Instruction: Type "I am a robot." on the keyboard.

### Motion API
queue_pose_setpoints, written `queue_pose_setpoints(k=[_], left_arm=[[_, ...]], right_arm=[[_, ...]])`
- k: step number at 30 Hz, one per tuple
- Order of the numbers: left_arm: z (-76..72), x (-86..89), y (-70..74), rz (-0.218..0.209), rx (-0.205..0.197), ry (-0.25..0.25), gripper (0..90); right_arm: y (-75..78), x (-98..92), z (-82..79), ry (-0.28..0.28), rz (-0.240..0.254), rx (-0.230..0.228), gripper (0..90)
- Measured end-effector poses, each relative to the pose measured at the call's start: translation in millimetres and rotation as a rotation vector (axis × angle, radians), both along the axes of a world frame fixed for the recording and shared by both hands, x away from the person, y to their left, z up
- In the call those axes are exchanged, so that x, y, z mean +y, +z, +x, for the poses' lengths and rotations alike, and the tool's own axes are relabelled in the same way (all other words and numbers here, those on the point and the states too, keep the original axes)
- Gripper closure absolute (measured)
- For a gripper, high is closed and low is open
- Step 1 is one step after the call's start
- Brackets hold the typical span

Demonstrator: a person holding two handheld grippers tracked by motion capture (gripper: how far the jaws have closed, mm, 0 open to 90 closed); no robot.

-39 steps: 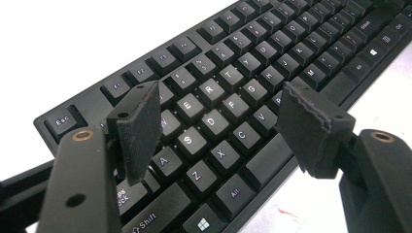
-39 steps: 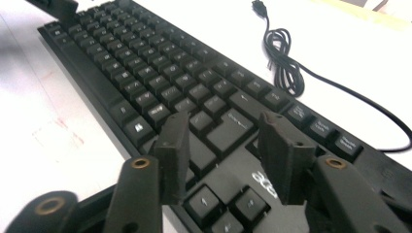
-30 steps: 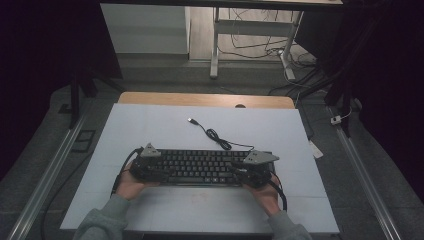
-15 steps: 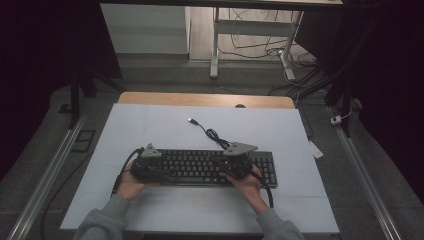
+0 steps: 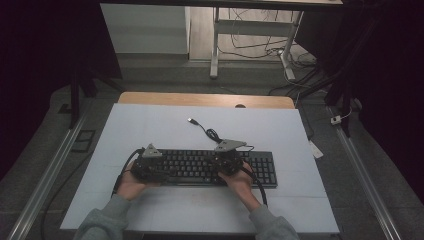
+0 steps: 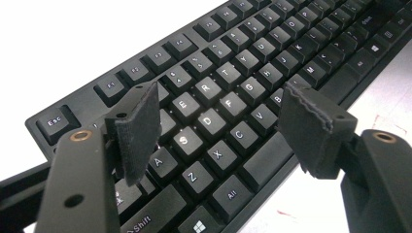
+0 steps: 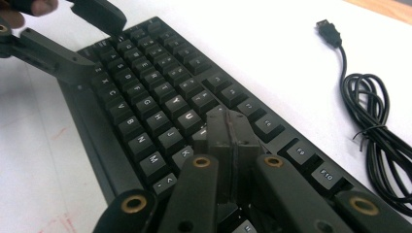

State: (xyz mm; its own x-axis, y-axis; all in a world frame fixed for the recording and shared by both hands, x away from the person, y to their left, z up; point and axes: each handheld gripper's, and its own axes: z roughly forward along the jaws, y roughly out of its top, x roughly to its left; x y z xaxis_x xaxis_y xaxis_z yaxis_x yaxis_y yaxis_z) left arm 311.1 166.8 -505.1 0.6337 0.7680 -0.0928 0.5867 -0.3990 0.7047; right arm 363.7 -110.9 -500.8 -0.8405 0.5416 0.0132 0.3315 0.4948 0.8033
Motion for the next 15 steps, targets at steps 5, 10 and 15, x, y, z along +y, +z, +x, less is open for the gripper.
queue_pose_setpoints(k=[5, 10, 15], left_arm=[[-0.1, -0.2, 0.1, 0.001, -0.002, -0.001, 31.9], [0.1, 0.1, 0.0, 0.001, -0.001, -0.003, 31.9], [0.6, 0.1, -0.7, 0.003, 0.002, -0.004, 31.9]], right_arm=[[-7.3, 3.0, 5.1, -0.009, -0.017, 0.026, 89.5], [-13.0, 5.6, 9.9, -0.018, -0.05, 0.041, 89.5], [-15.5, 6.1, 12.6, -0.018, -0.046, 0.052, 89.5]])
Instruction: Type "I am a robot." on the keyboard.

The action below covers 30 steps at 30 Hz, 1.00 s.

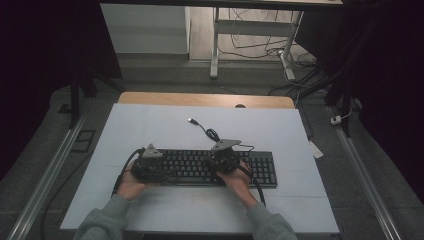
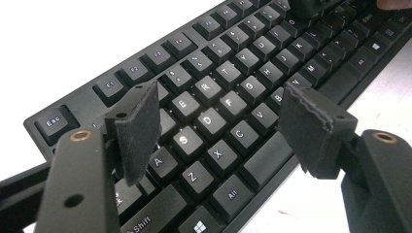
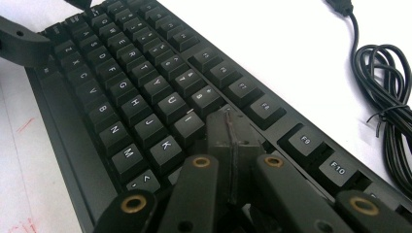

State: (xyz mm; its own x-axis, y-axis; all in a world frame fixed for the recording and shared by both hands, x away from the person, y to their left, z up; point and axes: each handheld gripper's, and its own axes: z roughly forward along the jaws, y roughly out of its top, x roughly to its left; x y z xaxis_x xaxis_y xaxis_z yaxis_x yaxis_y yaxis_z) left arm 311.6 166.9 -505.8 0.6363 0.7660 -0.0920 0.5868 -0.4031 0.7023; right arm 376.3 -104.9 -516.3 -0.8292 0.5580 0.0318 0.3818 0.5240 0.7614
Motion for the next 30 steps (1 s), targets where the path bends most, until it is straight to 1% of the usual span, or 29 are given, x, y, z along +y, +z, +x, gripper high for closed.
queue_pose_setpoints(k=[7, 8, 11, 14, 15, 17, 20, 24, 28, 30], left_arm=[[-0.1, -0.5, -0.4, 0.003, 0.001, -0.003, 31.7], [-0.1, -0.4, -0.4, 0.003, 0.001, -0.002, 31.7], [-0.1, 0.1, -0.4, 0.004, 0.001, -0.002, 31.6], [-0.1, 0.3, -0.6, 0.005, 0.001, -0.002, 31.6], [-0.1, 0.2, -0.6, 0.005, 0.001, -0.002, 31.6], [-0.3, 0.1, -0.5, 0.005, 0.0, -0.002, 31.6], [-0.7, 0.0, 0.1, 0.005, -0.003, 0.0, 31.6], [-0.6, 1.3, 0.9, 0.0, -0.009, 0.005, 31.6], [-0.3, 3.2, 1.1, -0.003, -0.01, 0.01, 31.6], [-0.4, 3.9, 1.4, -0.005, -0.012, 0.012, 31.6]], right_arm=[[0.1, 4.6, -1.0, 0.013, -0.013, -0.003, 89.5], [0.3, 5.1, -1.0, 0.015, -0.02, -0.005, 89.5], [0.1, 5.8, -1.1, 0.013, -0.023, -0.003, 89.5], [-2.0, 5.8, -0.8, 0.008, -0.035, 0.002, 89.6], [-2.3, 5.7, -0.6, 0.004, -0.026, 0.007, 89.6], [-1.0, 5.6, -1.2, 0.008, -0.033, -0.001, 89.5], [1.4, 3.9, -2.1, 0.009, -0.005, -0.004, 89.5], [9.4, -3.5, -4.9, 0.009, 0.034, -0.028, 89.4], [16.3, -15.3, -10.0, -0.014, 0.074, -0.048, 75.0], [18.5, -22.1, -12.9, -0.024, 0.078, -0.055, 69.7]])
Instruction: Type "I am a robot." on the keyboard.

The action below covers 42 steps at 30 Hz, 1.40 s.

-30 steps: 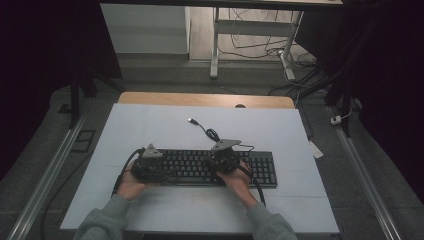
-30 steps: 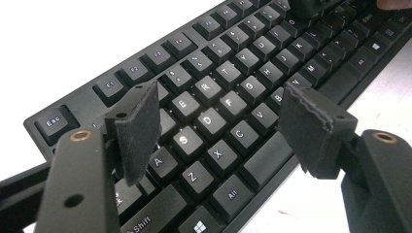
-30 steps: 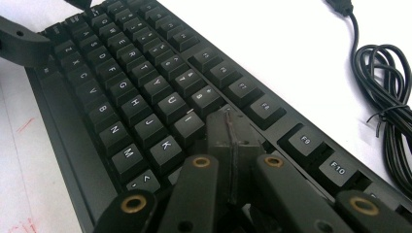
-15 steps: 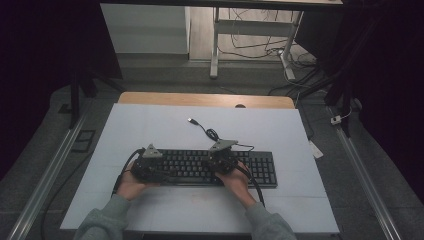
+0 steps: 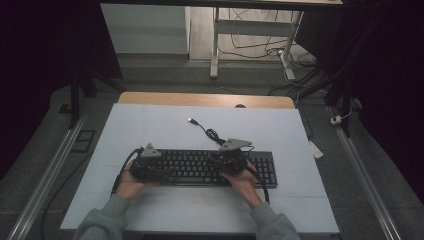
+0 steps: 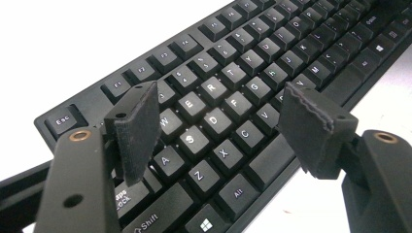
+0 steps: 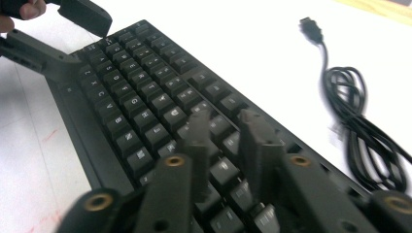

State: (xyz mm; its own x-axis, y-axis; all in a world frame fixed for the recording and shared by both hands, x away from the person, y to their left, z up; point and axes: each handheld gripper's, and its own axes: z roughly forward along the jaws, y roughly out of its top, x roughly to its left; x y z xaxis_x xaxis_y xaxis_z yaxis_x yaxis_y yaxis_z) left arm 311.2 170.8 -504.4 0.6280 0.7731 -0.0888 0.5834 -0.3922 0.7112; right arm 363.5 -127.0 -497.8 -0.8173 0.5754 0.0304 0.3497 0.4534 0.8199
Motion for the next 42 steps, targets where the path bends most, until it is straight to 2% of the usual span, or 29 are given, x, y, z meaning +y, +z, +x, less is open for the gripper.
queue_pose_setpoints(k=[7, 16, 21, 36, 42], left_arm=[[0.0, 0.7, 0.6, -0.001, -0.003, 0.003, 31.6], [0.0, 3.7, 1.5, -0.014, -0.01, 0.021, 31.6], [0.5, 5.2, 1.8, -0.017, -0.014, 0.028, 31.6], [1.3, 7.9, 3.0, -0.026, -0.018, 0.046, 31.0], [1.7, 8.8, 3.9, -0.036, -0.024, 0.071, 30.0]], right_arm=[[2.3, -28.5, -7.9, -0.047, 0.003, -0.022, 55.5], [3.1, -64.1, -23.3, -0.072, 0.009, -0.037, 49.7], [2.3, -77.7, -30.2, -0.073, 0.008, -0.048, 47.9], [0.3, -79.7, -30.0, -0.073, 0.006, -0.046, 46.9], [1.2, -80.2, -29.7, -0.073, 0.006, -0.051, 46.7]])
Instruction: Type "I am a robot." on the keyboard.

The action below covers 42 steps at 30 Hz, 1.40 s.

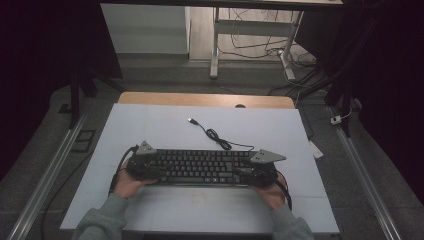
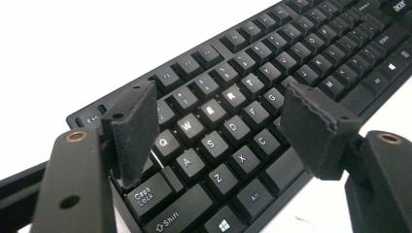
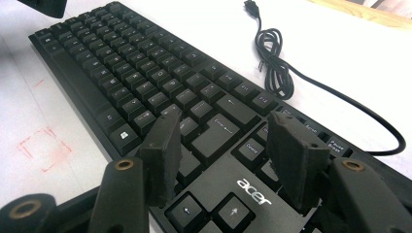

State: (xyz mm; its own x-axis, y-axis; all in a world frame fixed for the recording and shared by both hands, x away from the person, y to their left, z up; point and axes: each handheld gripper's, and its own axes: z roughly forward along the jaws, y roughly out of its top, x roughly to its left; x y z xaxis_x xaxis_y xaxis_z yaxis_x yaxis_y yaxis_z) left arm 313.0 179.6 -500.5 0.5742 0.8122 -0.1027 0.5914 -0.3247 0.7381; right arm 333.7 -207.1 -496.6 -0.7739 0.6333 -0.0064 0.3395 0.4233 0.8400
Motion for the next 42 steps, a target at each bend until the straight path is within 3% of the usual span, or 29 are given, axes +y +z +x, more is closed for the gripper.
queue_pose_setpoints(k=[4, 12, 18, 28, 42], left_arm=[[-0.6, 1.5, 1.8, -0.013, -0.014, 0.003, 30.7], [-2.9, -4.1, 3.8, -0.025, -0.032, -0.04, 41.0], [-3.8, -11.6, 4.3, -0.042, -0.031, -0.1, 56.7], [-3.5, -32.1, 1.0, -0.007, -0.013, -0.181, 87.4], [0.8, -52.0, -10.7, 0.039, 0.022, -0.216, 88.8]], right_arm=[[0.5, 0.1, 0.1, -0.001, -0.001, 0.002, 46.7], [0.4, 0.9, 0.0, 0.001, -0.004, 0.004, 46.7], [-0.6, 2.0, 0.3, 0.005, -0.004, 0.009, 46.7], [-1.2, 2.8, 0.2, 0.006, -0.014, 0.013, 46.6], [-2.7, 4.0, 0.8, 0.01, -0.023, 0.014, 46.4]])
